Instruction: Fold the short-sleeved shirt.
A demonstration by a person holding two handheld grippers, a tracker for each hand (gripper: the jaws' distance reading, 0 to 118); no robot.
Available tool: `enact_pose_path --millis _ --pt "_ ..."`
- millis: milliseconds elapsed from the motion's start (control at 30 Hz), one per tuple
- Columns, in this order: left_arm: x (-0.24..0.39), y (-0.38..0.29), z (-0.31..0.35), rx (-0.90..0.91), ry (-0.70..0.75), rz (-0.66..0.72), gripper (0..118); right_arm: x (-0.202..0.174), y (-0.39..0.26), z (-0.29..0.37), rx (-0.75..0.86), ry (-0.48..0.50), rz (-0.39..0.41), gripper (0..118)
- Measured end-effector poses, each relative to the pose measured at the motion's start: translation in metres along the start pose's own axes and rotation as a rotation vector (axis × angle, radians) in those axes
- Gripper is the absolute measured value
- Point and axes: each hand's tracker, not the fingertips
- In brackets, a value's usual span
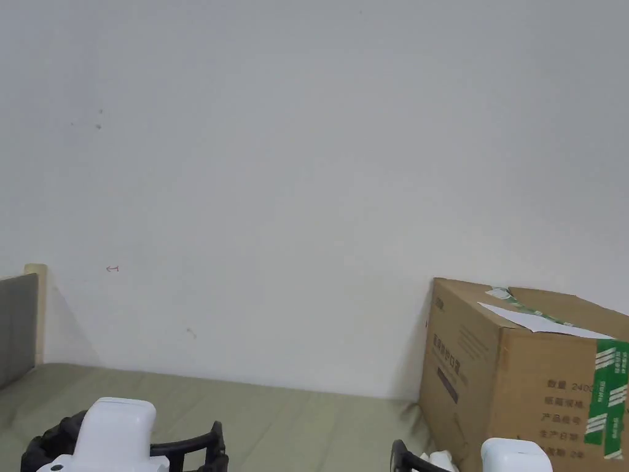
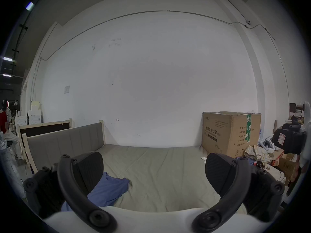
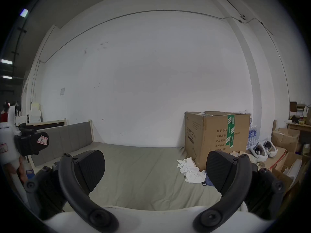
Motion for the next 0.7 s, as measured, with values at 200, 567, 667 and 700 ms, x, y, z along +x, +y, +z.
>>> enact_pose_path --millis 200,567,667,700 --pt "-0.044 -0.023 -0.011 0.004 -0.394 0.893 118 -0.064 -0.032 -0.006 0.231 -0.273 1.037 118" --pt "-0.009 -0.008 -0.012 -0.077 0.045 0.280 118 -0.026 -0.001 -0.030 0.027 0.059 0.391 118" --pt "0.027 0.008 0.003 0.100 0.180 -0.219 118 0.022 0.015 -0.027 0.059 0.219 -0.235 118" --pt "0.037 0.006 0.008 0.151 0.199 -0.319 118 0.031 0.013 -0.030 0.052 0.248 -0.355 118"
